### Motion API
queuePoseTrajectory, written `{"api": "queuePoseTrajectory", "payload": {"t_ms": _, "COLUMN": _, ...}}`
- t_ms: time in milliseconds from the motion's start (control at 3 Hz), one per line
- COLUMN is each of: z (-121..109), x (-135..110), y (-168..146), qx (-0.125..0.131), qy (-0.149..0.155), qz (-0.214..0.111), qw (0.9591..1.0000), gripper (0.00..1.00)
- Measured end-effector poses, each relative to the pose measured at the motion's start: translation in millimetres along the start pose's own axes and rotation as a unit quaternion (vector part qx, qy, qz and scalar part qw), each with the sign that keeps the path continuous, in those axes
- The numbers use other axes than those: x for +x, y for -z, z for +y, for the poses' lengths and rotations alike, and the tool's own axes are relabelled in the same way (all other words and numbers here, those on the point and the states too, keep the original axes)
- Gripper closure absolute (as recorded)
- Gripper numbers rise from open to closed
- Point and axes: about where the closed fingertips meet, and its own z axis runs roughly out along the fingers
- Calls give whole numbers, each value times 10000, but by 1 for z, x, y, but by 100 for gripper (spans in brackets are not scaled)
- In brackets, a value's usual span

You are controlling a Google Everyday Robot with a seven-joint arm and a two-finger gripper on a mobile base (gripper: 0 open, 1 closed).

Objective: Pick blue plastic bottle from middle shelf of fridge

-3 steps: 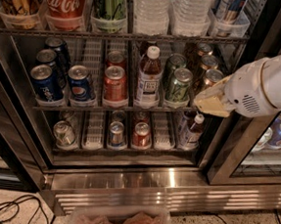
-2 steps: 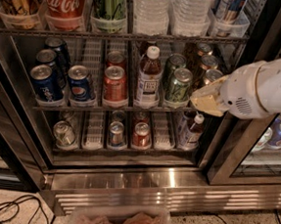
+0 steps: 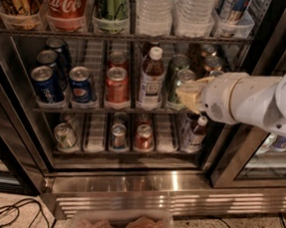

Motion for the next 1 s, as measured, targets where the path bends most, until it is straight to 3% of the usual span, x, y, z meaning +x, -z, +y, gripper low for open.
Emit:
{"api": "queuePoseTrajectory", "payload": {"t_ms": 333, "z": -13, "x": -12, "y": 0, "qx": 291, "qy": 15, "qz": -175, "qw": 9994, "gripper": 100}}
{"api": "queuePoseTrajectory", "payload": {"t_ms": 1000, "z": -14, "x": -17, "y": 3, "qx": 401, "qy": -33, "qz": -356, "qw": 9986, "gripper": 100}}
